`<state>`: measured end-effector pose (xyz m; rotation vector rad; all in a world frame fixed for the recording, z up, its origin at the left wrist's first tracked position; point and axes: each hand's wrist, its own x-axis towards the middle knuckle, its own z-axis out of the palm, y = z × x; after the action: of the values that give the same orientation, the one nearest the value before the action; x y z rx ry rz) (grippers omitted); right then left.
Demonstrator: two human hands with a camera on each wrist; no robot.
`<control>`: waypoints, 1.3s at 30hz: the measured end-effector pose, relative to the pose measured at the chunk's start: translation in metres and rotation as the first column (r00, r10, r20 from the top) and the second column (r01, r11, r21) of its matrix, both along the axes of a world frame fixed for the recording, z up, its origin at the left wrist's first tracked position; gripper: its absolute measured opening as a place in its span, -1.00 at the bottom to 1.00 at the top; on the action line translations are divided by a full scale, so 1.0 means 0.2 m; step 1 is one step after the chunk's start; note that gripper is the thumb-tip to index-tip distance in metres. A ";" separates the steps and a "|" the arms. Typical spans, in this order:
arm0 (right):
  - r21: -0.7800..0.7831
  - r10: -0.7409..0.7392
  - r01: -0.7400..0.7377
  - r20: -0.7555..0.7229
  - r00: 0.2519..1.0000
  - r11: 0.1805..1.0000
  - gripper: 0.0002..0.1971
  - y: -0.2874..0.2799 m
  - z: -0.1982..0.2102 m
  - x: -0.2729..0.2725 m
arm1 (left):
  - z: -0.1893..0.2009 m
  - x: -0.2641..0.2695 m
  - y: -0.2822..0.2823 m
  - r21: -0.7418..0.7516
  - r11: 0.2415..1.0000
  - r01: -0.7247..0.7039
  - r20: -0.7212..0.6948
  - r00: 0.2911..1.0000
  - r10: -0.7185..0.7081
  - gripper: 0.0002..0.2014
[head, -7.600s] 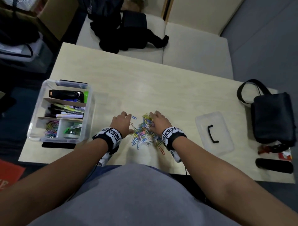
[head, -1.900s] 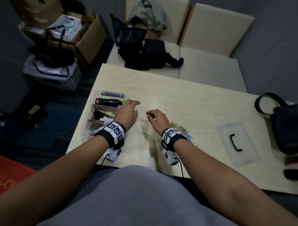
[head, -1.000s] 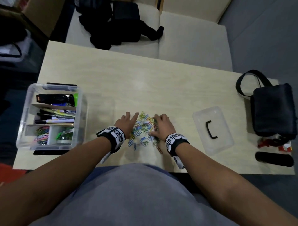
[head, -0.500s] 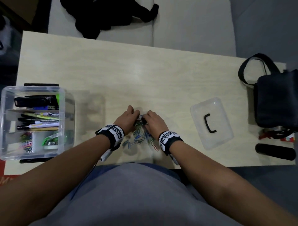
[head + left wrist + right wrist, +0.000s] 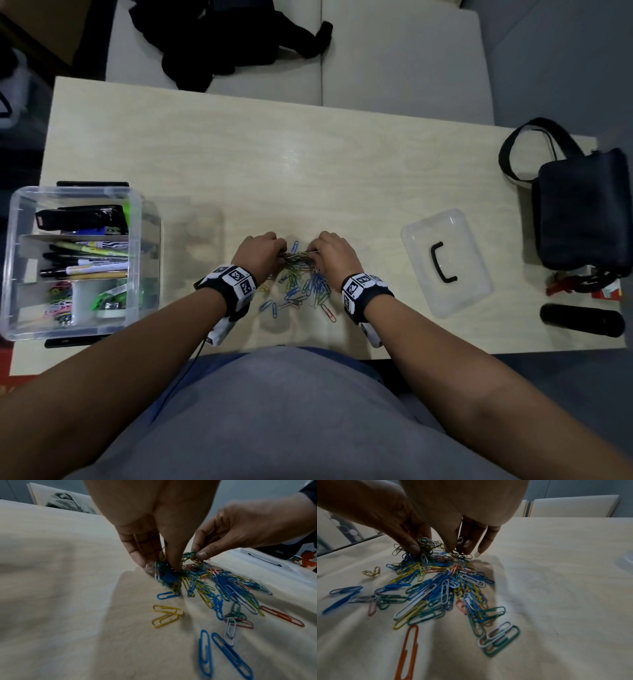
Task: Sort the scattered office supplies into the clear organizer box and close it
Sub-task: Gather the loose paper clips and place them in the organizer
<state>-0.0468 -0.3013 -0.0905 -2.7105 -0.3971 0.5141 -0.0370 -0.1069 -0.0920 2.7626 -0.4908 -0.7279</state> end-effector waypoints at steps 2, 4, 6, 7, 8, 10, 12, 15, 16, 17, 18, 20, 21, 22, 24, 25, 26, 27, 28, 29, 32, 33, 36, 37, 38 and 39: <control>0.002 -0.019 0.019 0.021 1.000 1.000 -0.88 -0.01 0.01 -0.01 | 0.01 0.00 0.01 0.019 1.000 0.008 0.048 0.999 -0.009 -0.79; 0.002 -0.024 0.024 0.033 0.999 1.000 -0.87 0.00 0.03 -0.02 | 0.02 -0.01 0.02 0.047 0.999 0.004 0.085 0.996 -0.008 -0.79; 0.009 -0.019 0.019 0.037 0.999 1.000 -0.85 0.00 0.05 -0.03 | 0.03 -0.02 0.02 0.066 0.998 0.003 0.120 0.993 -0.011 -0.79; 0.014 -0.022 0.021 0.037 0.999 1.000 -0.84 0.00 0.06 -0.03 | 0.04 -0.02 0.02 0.064 0.998 0.001 0.132 0.991 -0.010 -0.79; 0.017 -0.027 0.026 0.036 0.999 1.000 -0.83 0.00 0.06 -0.04 | 0.05 -0.03 0.03 0.057 0.998 -0.002 0.143 0.990 -0.006 -0.78; 0.020 -0.044 0.043 0.035 0.998 0.999 -0.82 0.00 0.08 -0.05 | 0.06 -0.04 0.04 0.033 0.999 -0.010 0.162 0.987 0.005 -0.78; 0.028 -0.075 0.074 0.037 0.997 0.997 -0.82 0.00 0.08 -0.06 | 0.07 -0.05 0.05 0.008 1.000 -0.022 0.176 0.984 0.020 -0.78; 0.052 -0.141 0.139 0.041 0.989 0.989 -0.85 0.00 0.10 -0.08 | 0.10 -0.06 0.06 -0.025 0.999 -0.037 0.192 0.981 0.041 -0.79; 0.067 -0.163 0.160 0.046 0.985 0.985 -0.86 0.01 0.11 -0.08 | 0.12 -0.06 0.07 -0.047 0.998 -0.047 0.196 0.979 0.055 -0.79; 0.084 -0.182 0.177 0.055 0.982 0.981 -0.87 0.01 0.12 -0.08 | 0.13 -0.07 0.07 -0.073 0.996 -0.060 0.198 0.977 0.074 -0.78; 0.102 -0.199 0.192 0.065 0.978 0.976 -0.87 0.01 0.14 -0.08 | 0.14 -0.07 0.08 -0.100 0.992 -0.077 0.200 0.975 0.096 -0.79; 0.141 -0.226 0.213 0.085 0.970 0.967 -0.87 0.02 0.17 -0.08 | 0.17 -0.08 0.09 -0.153 0.982 -0.115 0.198 0.969 0.144 -0.79; 0.162 -0.238 0.221 0.095 0.967 0.962 -0.88 0.03 0.18 -0.08 | 0.18 -0.09 0.10 -0.178 0.975 -0.131 0.197 0.966 0.165 -0.79; 0.184 -0.254 0.233 0.096 0.963 0.955 -0.88 0.05 0.20 -0.08 | 0.20 -0.10 0.11 -0.200 0.969 -0.144 0.193 0.964 0.183 -0.78; 0.227 -0.282 0.256 0.092 0.955 0.940 -0.90 0.08 0.22 -0.07 | 0.23 -0.11 0.14 -0.232 0.957 -0.172 0.192 0.957 0.218 -0.78; 0.246 -0.285 0.256 0.091 0.954 0.935 -0.90 0.11 0.24 -0.07 | 0.25 -0.12 0.16 -0.242 0.952 -0.185 0.195 0.952 0.235 -0.78; 0.266 -0.286 0.254 0.089 0.954 0.930 -0.91 0.13 0.25 -0.07 | 0.26 -0.12 0.17 -0.249 0.948 -0.198 0.196 0.948 0.249 -0.78; 0.291 -0.288 0.252 0.088 0.954 0.923 -0.91 0.15 0.26 -0.06 | 0.28 -0.13 0.19 -0.258 0.943 -0.212 0.197 0.944 0.266 -0.78; 0.317 -0.293 0.252 0.087 0.952 0.914 -0.91 0.18 0.27 -0.06 | 0.30 -0.14 0.20 -0.268 0.936 -0.227 0.200 0.938 0.285 -0.79; 0.345 -0.300 0.254 0.086 0.950 0.903 -0.91 0.21 0.29 -0.07 | 0.32 -0.15 0.22 -0.279 0.929 -0.242 0.200 0.932 0.303 -0.79; 0.415 -0.292 0.229 0.093 0.952 0.881 -0.92 0.32 0.32 -0.06 | 0.37 -0.17 0.30 -0.312 0.903 -0.295 0.200 0.909 0.366 -0.80; 0.432 -0.280 0.212 0.099 0.955 0.877 -0.92 0.36 0.34 -0.06 | 0.38 -0.18 0.33 -0.330 0.890 -0.315 0.198 0.899 0.391 -0.81; 0.480 -0.246 0.170 0.099 0.964 0.861 -0.92 0.49 0.37 -0.04 | 0.43 -0.21 0.44 -0.384 0.844 -0.375 0.185 0.864 0.468 -0.84; 0.495 -0.229 0.152 0.099 0.968 0.855 -0.93 0.54 0.38 -0.04 | 0.44 -0.23 0.47 -0.397 0.830 -0.392 0.184 0.852 0.491 -0.85; 0.506 -0.211 0.134 0.098 0.972 0.852 -0.93 0.59 0.40 -0.04 | 0.46 -0.24 0.51 -0.406 0.818 -0.407 0.188 0.839 0.510 -0.85; 0.516 -0.193 0.115 0.100 0.976 0.849 -0.94 0.64 0.41 -0.04 | 0.47 -0.26 0.55 -0.412 0.809 -0.418 0.194 0.828 0.527 -0.85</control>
<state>-0.0542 -0.1729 -0.0086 -2.2406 -0.2955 0.1300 -0.0886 0.0027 0.0026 2.4876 0.0452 -0.0801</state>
